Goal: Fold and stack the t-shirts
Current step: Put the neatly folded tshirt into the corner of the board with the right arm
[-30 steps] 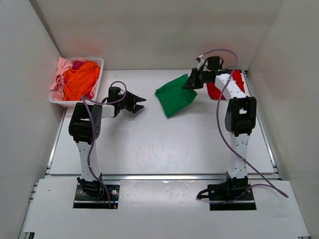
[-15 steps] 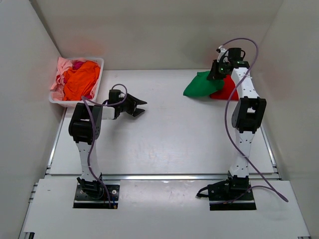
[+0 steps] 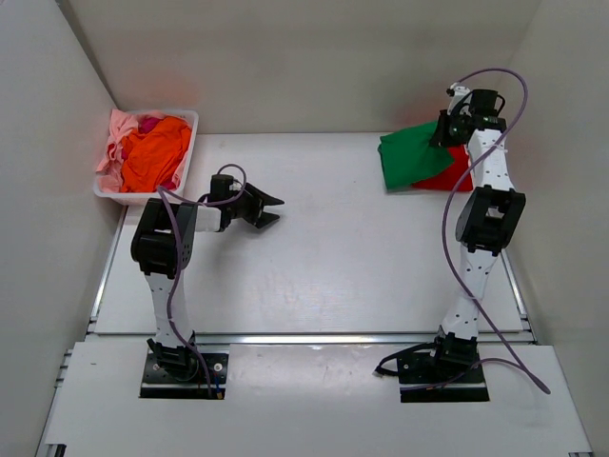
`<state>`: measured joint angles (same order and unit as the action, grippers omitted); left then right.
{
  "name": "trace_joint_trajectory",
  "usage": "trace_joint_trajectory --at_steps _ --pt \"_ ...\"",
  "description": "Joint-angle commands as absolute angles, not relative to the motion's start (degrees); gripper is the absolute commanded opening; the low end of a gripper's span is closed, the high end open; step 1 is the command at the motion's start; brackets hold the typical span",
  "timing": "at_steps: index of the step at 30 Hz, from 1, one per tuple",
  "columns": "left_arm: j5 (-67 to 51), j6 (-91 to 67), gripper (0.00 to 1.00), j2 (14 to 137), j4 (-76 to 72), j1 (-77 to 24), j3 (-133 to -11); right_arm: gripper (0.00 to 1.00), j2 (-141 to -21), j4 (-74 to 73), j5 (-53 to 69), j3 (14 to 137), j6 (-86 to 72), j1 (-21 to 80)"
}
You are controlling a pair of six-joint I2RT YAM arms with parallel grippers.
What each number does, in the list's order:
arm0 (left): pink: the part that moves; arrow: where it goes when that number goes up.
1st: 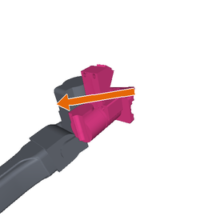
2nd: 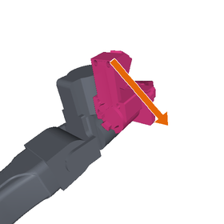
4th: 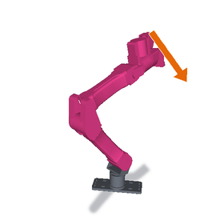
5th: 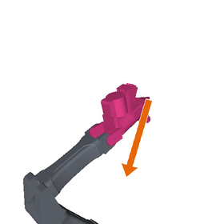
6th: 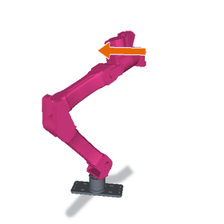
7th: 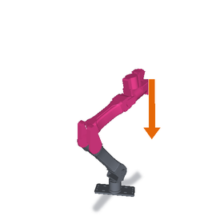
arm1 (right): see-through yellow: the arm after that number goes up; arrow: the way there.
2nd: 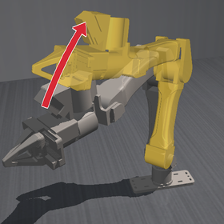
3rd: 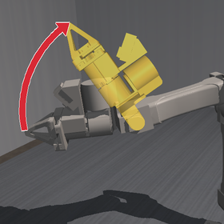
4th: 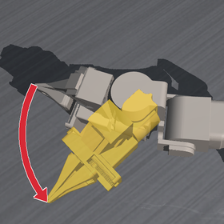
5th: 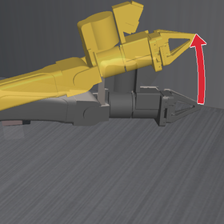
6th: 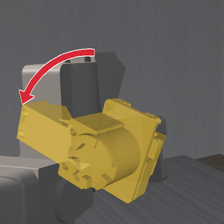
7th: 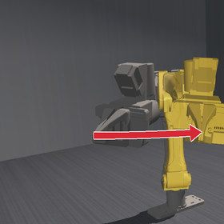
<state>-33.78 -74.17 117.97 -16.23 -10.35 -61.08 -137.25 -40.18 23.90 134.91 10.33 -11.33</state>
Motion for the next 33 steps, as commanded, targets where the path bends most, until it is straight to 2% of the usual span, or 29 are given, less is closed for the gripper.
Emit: trace_joint_trajectory --at_steps 1,8,14,15,16,22,28,32,33 --pt "-34.81 -73.04 0.61 114.00 -16.00 -10.55 -60.38 0.00 -131.66 -33.22 22.33 137.02 12.65 -11.25" --pt "-35.68 -73.56 0.62 114.17 -16.09 -10.28 -59.85 0.00 -126.14 -27.78 19.26 132.99 17.13 -8.62" --pt "-35.42 -74.00 0.62 114.34 -16.70 -10.37 -59.42 0.00 -122.26 -22.50 19.96 128.58 12.84 -9.66" --pt "-35.42 -74.00 0.69 114.43 -16.61 -10.20 -59.33 0.00 -122.60 -23.02 20.73 127.97 12.75 -10.28" --pt "-35.77 -74.09 0.72 114.52 -17.05 -10.28 -59.59 0.00 -122.35 -22.85 20.74 127.36 12.74 -10.20" --pt "-36.38 -74.44 0.73 114.79 -16.61 -10.81 -59.85 0.01 -126.72 -22.32 23.63 125.24 8.18 -14.05" --pt "-35.95 -73.66 0.73 114.61 -15.91 -9.94 -60.21 0.01 -136.30 -32.33 25.66 134.20 6.51 -17.22" --pt "-35.95 -73.83 0.74 114.61 -16.26 -10.37 -59.94 0.00 -136.41 -31.30 23.13 130.19 8.33 -16.88" --pt "-35.95 -73.74 0.73 114.70 -15.82 -10.46 -60.03 0.07 -135.28 -29.64 18.33 127.99 10.09 -16.00"
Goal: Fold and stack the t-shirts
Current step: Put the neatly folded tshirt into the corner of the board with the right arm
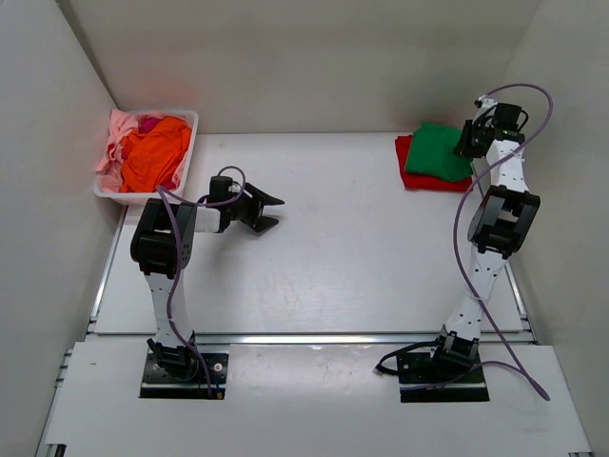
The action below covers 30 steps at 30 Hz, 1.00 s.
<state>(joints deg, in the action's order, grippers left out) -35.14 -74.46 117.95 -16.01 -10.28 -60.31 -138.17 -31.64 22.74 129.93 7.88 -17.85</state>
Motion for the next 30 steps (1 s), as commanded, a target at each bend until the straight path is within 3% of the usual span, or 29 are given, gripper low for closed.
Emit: trace_joint_trajectory --at_steps 1,3,7,9,10,11,12,15,16,20,26,30 --pt "-35.95 -73.91 0.73 114.61 -16.34 -10.55 -59.86 0.17 -135.52 -29.01 16.37 127.27 10.72 -15.65" --pt "-36.21 -74.09 0.74 114.61 -16.35 -10.81 -59.77 0.24 -136.14 -27.86 13.98 128.14 10.55 -15.38" --pt "-36.21 -73.83 0.74 114.09 -15.91 -10.98 -59.59 0.21 -138.07 -24.44 9.23 131.56 11.77 -15.12" --pt "-36.39 -73.48 0.75 113.82 -15.47 -10.90 -59.41 0.34 -138.25 -23.03 4.86 132.36 11.77 -14.60" --pt "-36.65 -73.39 0.74 113.38 -15.38 -10.90 -58.89 0.45 -137.64 -22.07 1.96 132.71 12.65 -14.07" --pt "-36.39 -73.56 0.74 113.20 -15.21 -10.81 -58.97 0.62 -137.38 -22.06 0.63 132.89 13.18 -13.63" --pt "-36.56 -73.56 0.75 112.94 -15.73 -10.72 -58.80 0.70 -136.68 -21.97 -1.56 133.15 13.27 -13.54" --pt "-36.65 -74.27 0.78 113.20 -16.69 -10.90 -58.27 0.83 -134.31 -22.68 -5.36 133.59 13.27 -12.31" --pt "-36.74 -74.35 0.98 113.20 -16.96 -10.99 -58.27 0.83 -133.17 -22.85 -6.06 133.51 13.10 -12.04" --pt "-36.48 -74.97 0.99 113.29 -17.93 -11.51 -58.27 0.79 -127.72 -24.17 -1.85 130.36 10.29 -9.50" --pt "-36.30 -76.46 0.99 113.82 -19.34 -12.22 -57.83 0.65 -127.08 -24.60 -1.23 125.69 5.28 -3.35" --pt "-36.38 -75.50 0.99 113.55 -18.64 -11.78 -58.36 0.65 -129.46 -26.01 -2.37 124.19 2.21 -0.53"
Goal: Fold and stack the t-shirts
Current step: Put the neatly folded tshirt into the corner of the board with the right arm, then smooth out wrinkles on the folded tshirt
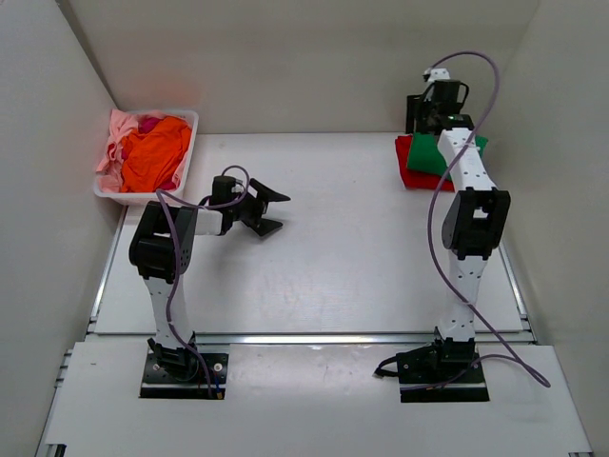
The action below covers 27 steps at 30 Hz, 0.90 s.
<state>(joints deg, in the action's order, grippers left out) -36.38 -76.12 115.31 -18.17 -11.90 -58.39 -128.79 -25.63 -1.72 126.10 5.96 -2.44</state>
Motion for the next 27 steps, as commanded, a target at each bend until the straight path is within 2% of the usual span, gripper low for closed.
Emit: trace_joint_trajectory --at_steps 1,9,14,16,18,21,22,25,27 --pt "-36.04 -75.06 0.98 113.29 -17.68 -11.43 -58.45 0.66 -129.81 -26.36 -2.29 124.36 0.63 -0.27" --pt "-35.51 -73.39 0.99 111.89 -16.00 -10.72 -58.62 0.74 -138.32 -31.63 -5.88 129.72 -3.34 -0.35" --pt "-35.68 -73.57 0.99 111.97 -16.26 -10.64 -58.01 0.72 -140.36 -32.61 -7.29 130.17 -2.37 -0.35" --pt "-35.68 -73.30 0.98 111.54 -16.43 -10.63 -58.01 0.62 -140.89 -32.69 -7.65 130.78 -2.20 -0.35" --pt "-35.42 -73.65 0.99 111.36 -16.26 -10.46 -57.66 0.36 -140.63 -33.22 -8.08 130.95 -2.11 -0.44" --pt "-35.33 -73.83 0.99 111.44 -16.61 -10.63 -57.22 0.09 -139.57 -33.05 -8.35 130.52 -1.23 -0.44" --pt "-35.68 -74.09 0.98 111.36 -16.96 -10.55 -57.13 0.05 -138.44 -33.48 -8.26 130.52 -0.71 -0.35" --pt "-35.25 -74.35 0.99 111.27 -17.14 -10.81 -57.30 0.00 -135.98 -32.96 -7.56 129.73 -0.44 -0.26" --pt "-35.59 -74.79 0.99 111.01 -17.66 -11.07 -56.95 0.00 -134.66 -32.96 -6.95 129.03 1.58 -0.35"
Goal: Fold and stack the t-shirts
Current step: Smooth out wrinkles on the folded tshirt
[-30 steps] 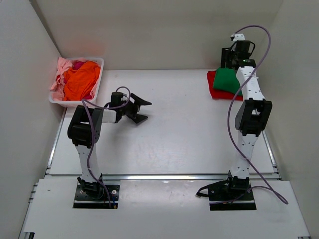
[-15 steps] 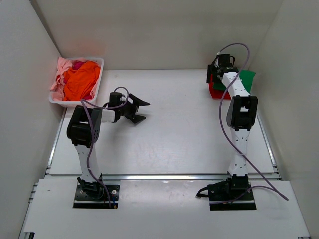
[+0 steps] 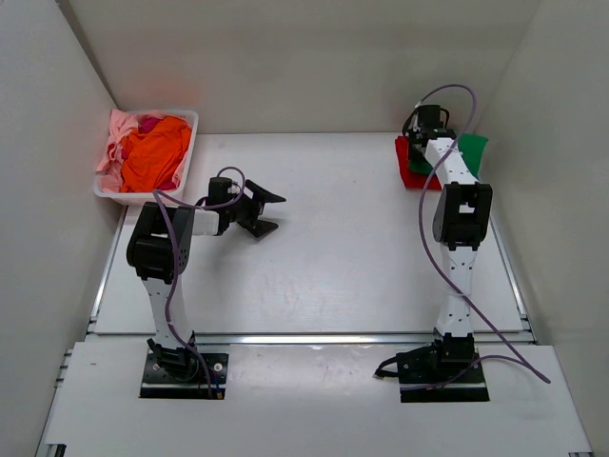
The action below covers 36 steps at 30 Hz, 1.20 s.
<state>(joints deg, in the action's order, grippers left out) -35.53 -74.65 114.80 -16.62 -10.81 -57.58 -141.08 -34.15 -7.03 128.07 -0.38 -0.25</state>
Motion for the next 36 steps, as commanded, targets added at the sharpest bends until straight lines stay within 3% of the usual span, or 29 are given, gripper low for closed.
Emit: trace_joint_trajectory --at_steps 1,10,19,21,23,24,26,31,36 --pt "-35.51 -74.62 0.99 110.92 -17.67 -11.07 -57.04 0.00 -133.17 -33.05 -6.86 128.85 1.84 -0.35" --pt "-35.33 -75.93 0.99 110.30 -18.81 -11.43 -56.25 0.00 -126.48 -32.96 -0.54 125.16 3.95 -0.88" --pt "-34.98 -76.46 0.98 109.60 -19.60 -11.86 -54.67 0.00 -118.92 -26.55 3.16 103.11 4.13 -1.23" --pt "-34.72 -76.47 0.99 109.60 -19.77 -11.43 -53.79 0.18 -118.83 -26.63 3.78 101.96 3.78 -1.49" --pt "-34.89 -76.64 0.98 109.33 -20.04 -11.87 -53.27 0.42 -118.22 -26.46 2.38 101.17 3.34 -1.50" --pt "-34.72 -76.90 0.98 109.51 -20.21 -12.04 -53.00 0.46 -117.78 -25.58 1.15 100.73 3.25 -1.67" --pt "-35.24 -77.25 0.98 109.34 -20.56 -11.96 -53.44 0.50 -115.67 -22.26 -3.48 98.36 0.55 -2.10" --pt "-34.81 -77.43 0.99 109.60 -20.22 -12.74 -54.49 0.58 -110.04 -14.78 -1.33 90.89 -11.31 -8.15" --pt "-34.89 -77.61 0.99 109.25 -20.92 -12.31 -53.53 0.60 -114.34 -13.79 3.16 94.38 -15.47 -12.65"
